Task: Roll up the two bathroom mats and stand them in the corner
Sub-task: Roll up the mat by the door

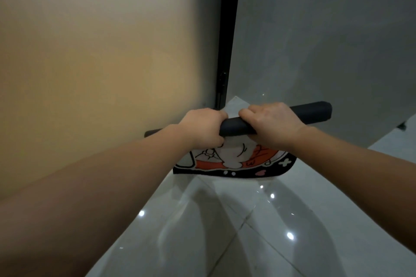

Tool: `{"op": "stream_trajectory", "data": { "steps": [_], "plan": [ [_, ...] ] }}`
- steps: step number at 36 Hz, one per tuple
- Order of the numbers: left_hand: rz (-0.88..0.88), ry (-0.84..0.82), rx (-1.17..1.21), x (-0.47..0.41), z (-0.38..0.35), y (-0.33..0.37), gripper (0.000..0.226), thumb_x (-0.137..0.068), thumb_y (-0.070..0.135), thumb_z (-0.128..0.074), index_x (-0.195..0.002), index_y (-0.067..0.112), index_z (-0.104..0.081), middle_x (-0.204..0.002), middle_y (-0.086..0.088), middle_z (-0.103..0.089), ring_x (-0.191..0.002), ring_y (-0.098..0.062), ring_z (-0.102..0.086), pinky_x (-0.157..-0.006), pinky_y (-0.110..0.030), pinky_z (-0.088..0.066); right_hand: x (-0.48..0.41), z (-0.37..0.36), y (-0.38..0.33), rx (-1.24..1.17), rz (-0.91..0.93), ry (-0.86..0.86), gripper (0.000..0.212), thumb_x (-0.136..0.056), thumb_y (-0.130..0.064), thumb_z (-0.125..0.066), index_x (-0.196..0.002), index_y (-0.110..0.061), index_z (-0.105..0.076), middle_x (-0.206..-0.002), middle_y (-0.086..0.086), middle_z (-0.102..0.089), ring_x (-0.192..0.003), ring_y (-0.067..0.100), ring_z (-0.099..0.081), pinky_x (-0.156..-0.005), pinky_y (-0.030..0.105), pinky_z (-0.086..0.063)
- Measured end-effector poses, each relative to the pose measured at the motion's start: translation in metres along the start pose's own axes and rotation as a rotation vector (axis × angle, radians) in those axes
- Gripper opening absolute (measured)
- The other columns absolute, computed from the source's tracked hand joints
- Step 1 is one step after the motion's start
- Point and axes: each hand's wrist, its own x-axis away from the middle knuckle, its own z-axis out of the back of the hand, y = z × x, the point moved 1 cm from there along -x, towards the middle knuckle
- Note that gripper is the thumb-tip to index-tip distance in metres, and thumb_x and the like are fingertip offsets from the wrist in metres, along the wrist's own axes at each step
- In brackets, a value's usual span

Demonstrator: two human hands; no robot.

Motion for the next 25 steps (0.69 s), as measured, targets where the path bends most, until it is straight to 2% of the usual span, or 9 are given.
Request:
{"op": "stream_trajectory", "data": {
  "steps": [2,5,7,10,13,15,17,21,25],
  "plan": [
    [-0.006,0.095,-0.108,0.004,0.000,0.002,0.025,-0.081,0.025,-0.060,-0.103,0.022,-0.050,-0.092,0.000,-0.060,-0.088,-0.025,-0.061,-0.065,-0.032,-0.040,-0.005,0.004,0.002,-0.074,-0.057,-0.142,0.029,-0.079,-0.039,-0.060,-0.103,-0.027,-0.050,-0.084,-0.006,-0.056,-0.073,0.018,-0.055,-0.058,0.030,-0.037],
    [-0.022,0.270,-0.253,0.009,0.000,0.005,0.023,-0.086,0.024,-0.057,-0.106,0.020,-0.047,-0.101,0.000,-0.062,-0.089,-0.026,-0.061,-0.062,-0.034,-0.036,-0.012,0.009,0.006,-0.304,-0.201,-0.385,0.039,-0.069,-0.046,-0.068,-0.102,-0.034,-0.052,-0.082,-0.010,-0.057,-0.076,0.016,-0.057,-0.063,0.030,-0.044],
    [-0.056,0.348,-0.300,0.011,0.000,0.007,0.022,-0.087,0.025,-0.055,-0.107,0.020,-0.048,-0.102,0.000,-0.062,-0.087,-0.025,-0.061,-0.061,-0.034,-0.035,-0.013,0.011,0.011,-0.483,-0.257,-0.480,0.041,-0.066,-0.042,-0.073,-0.101,-0.032,-0.056,-0.087,-0.008,-0.062,-0.077,0.015,-0.060,-0.069,0.033,-0.051],
    [-0.096,0.368,-0.305,0.011,-0.001,0.008,0.023,-0.086,0.025,-0.054,-0.108,0.021,-0.048,-0.102,0.000,-0.062,-0.086,-0.024,-0.061,-0.062,-0.032,-0.034,-0.011,0.013,0.015,-0.655,-0.296,-0.561,0.035,-0.067,-0.032,-0.077,-0.097,-0.027,-0.060,-0.086,-0.002,-0.066,-0.076,0.015,-0.064,-0.072,0.036,-0.055],
    [-0.094,0.286,-0.236,0.009,-0.001,0.008,0.031,-0.082,0.033,-0.058,-0.108,0.022,-0.045,-0.100,0.001,-0.060,-0.087,-0.024,-0.060,-0.062,-0.033,-0.035,-0.009,0.012,0.011,-0.497,-0.269,-0.493,0.023,-0.073,-0.029,-0.070,-0.093,-0.027,-0.058,-0.077,-0.007,-0.060,-0.074,0.017,-0.061,-0.064,0.033,-0.050],
    [-0.067,0.183,-0.209,0.007,0.001,0.007,0.037,-0.078,0.039,-0.060,-0.107,0.024,-0.044,-0.091,0.003,-0.058,-0.084,-0.024,-0.061,-0.061,-0.032,-0.036,-0.006,0.010,0.007,-0.263,-0.165,-0.335,0.016,-0.079,-0.032,-0.062,-0.092,-0.029,-0.054,-0.072,-0.010,-0.053,-0.077,0.021,-0.060,-0.061,0.031,-0.042],
    [-0.042,0.057,-0.169,0.007,0.002,0.005,0.044,-0.075,0.044,-0.061,-0.110,0.025,-0.044,-0.085,0.005,-0.056,-0.079,-0.022,-0.060,-0.060,-0.031,-0.038,-0.003,0.011,0.005,-0.080,-0.066,-0.189,0.016,-0.083,-0.033,-0.056,-0.098,-0.027,-0.053,-0.080,-0.006,-0.058,-0.080,0.023,-0.061,-0.060,0.030,-0.036],
    [-0.024,-0.033,0.046,0.006,0.002,0.002,0.044,-0.075,0.039,-0.066,-0.112,0.023,-0.049,-0.092,0.002,-0.061,-0.083,-0.022,-0.060,-0.066,-0.030,-0.045,0.002,0.013,0.005,0.002,-0.002,-0.056,0.019,-0.087,-0.033,-0.053,-0.103,-0.023,-0.051,-0.091,-0.004,-0.061,-0.079,0.020,-0.061,-0.057,0.030,-0.032],
    [-0.016,0.011,0.032,0.006,0.000,0.002,0.032,-0.078,0.027,-0.063,-0.107,0.021,-0.051,-0.088,0.002,-0.057,-0.086,-0.023,-0.060,-0.064,-0.031,-0.043,0.002,0.010,0.004,0.003,-0.020,-0.071,0.019,-0.086,-0.033,-0.053,-0.102,-0.024,-0.049,-0.090,-0.003,-0.060,-0.076,0.019,-0.059,-0.056,0.030,-0.031]
  ]
}}
